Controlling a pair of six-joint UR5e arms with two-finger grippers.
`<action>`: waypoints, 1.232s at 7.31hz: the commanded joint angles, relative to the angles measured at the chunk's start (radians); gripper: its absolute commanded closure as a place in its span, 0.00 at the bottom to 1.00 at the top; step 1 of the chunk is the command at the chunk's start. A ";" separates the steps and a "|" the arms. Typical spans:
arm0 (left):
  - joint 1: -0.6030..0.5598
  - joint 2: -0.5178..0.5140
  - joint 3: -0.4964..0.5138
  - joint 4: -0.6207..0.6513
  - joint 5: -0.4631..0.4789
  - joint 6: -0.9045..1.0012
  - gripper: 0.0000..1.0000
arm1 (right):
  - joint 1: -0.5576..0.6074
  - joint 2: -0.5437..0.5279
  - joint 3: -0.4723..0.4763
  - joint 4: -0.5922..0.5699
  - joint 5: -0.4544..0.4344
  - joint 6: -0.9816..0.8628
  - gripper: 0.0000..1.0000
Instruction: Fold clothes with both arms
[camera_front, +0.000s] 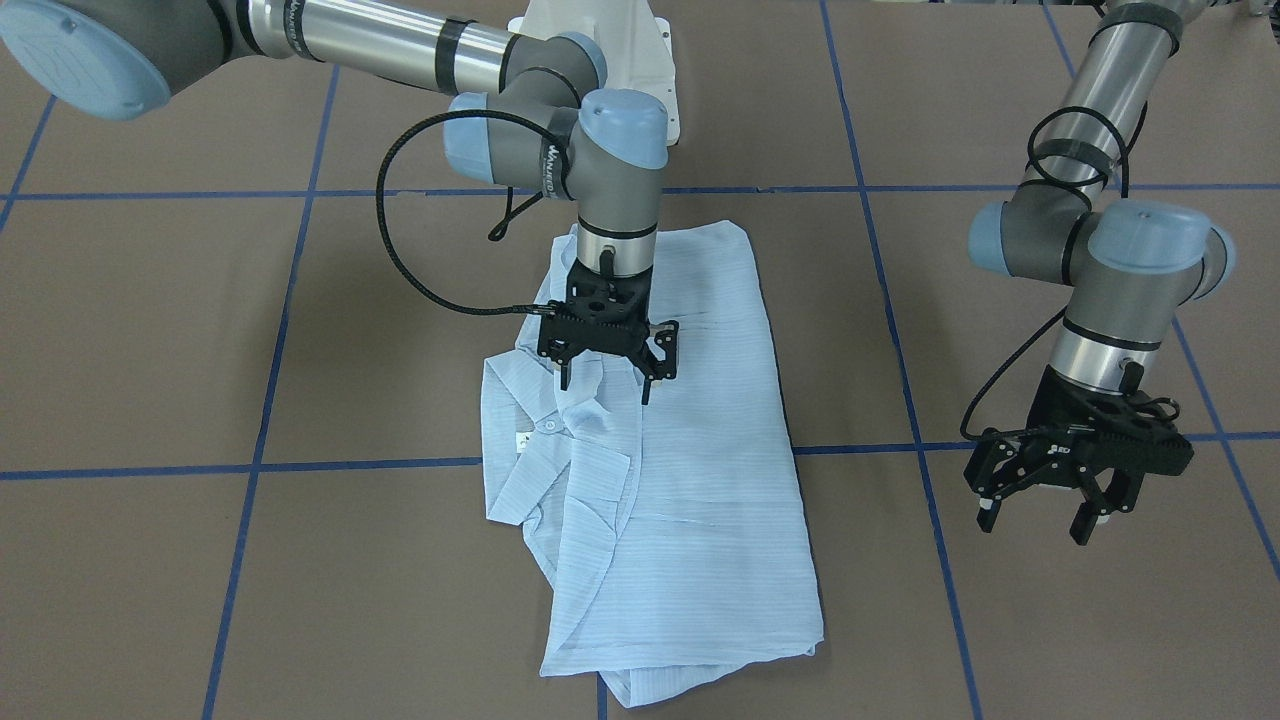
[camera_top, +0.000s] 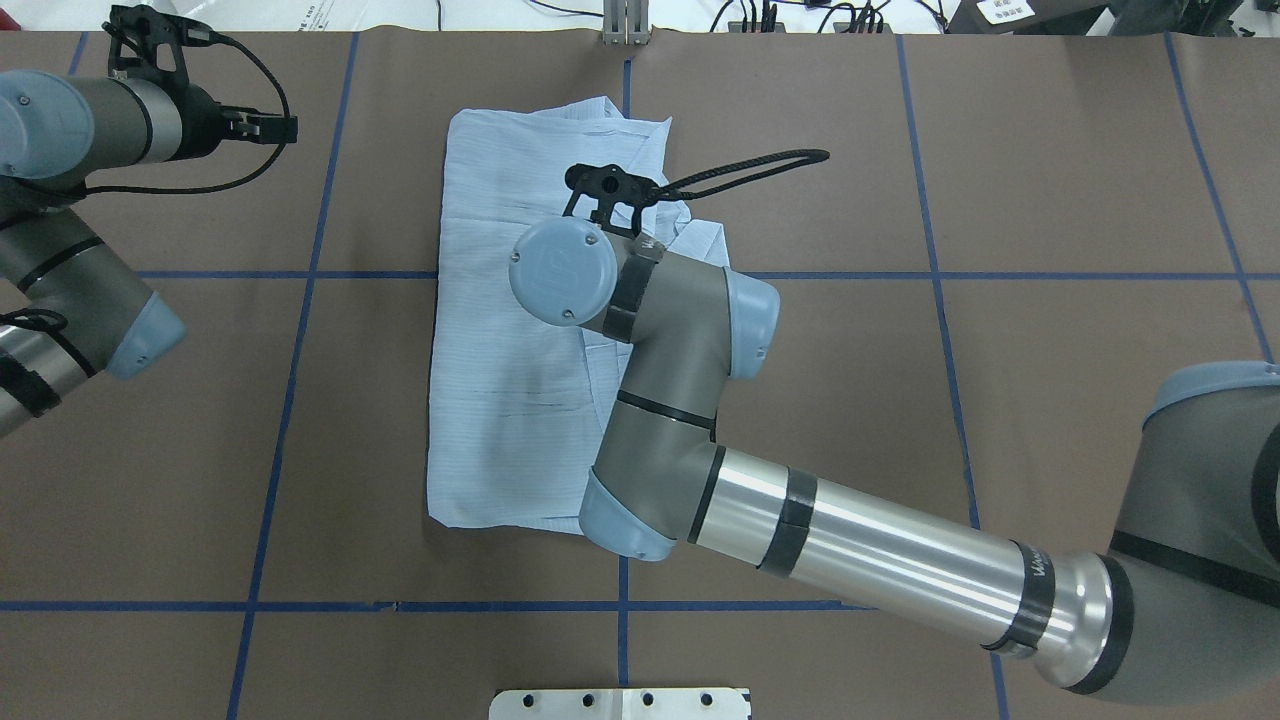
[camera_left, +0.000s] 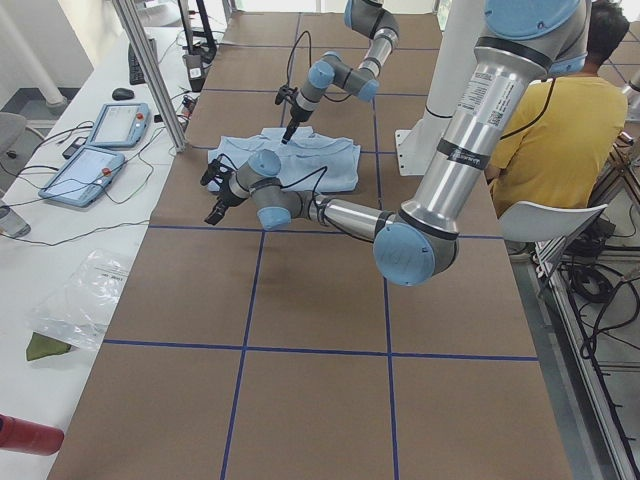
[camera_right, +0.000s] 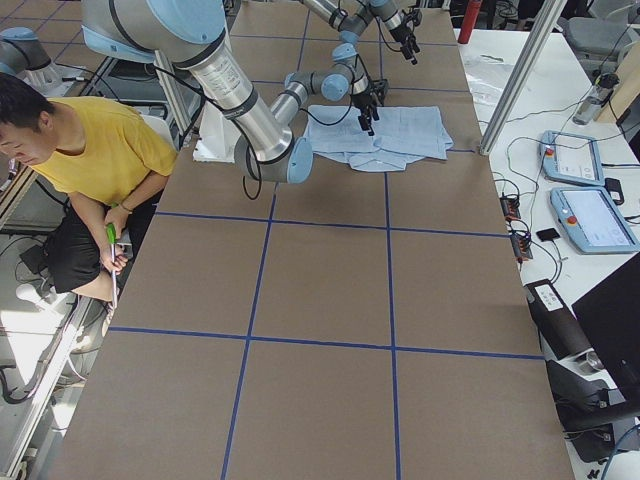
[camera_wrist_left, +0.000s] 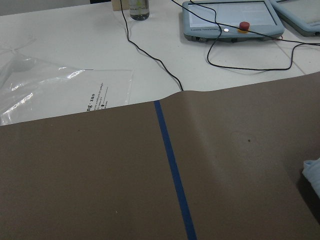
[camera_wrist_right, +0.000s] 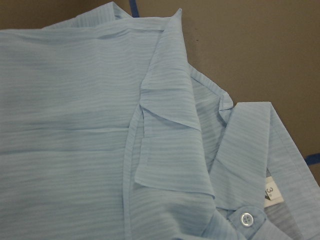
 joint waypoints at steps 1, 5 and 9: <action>0.000 0.003 0.000 0.000 0.000 -0.002 0.00 | -0.001 0.108 -0.111 -0.141 0.060 -0.158 0.00; 0.002 0.003 0.000 0.000 0.000 -0.002 0.00 | -0.016 0.194 -0.272 -0.202 0.047 -0.264 0.00; 0.003 0.003 0.000 -0.001 0.000 -0.002 0.00 | -0.018 0.194 -0.317 -0.200 0.036 -0.284 0.00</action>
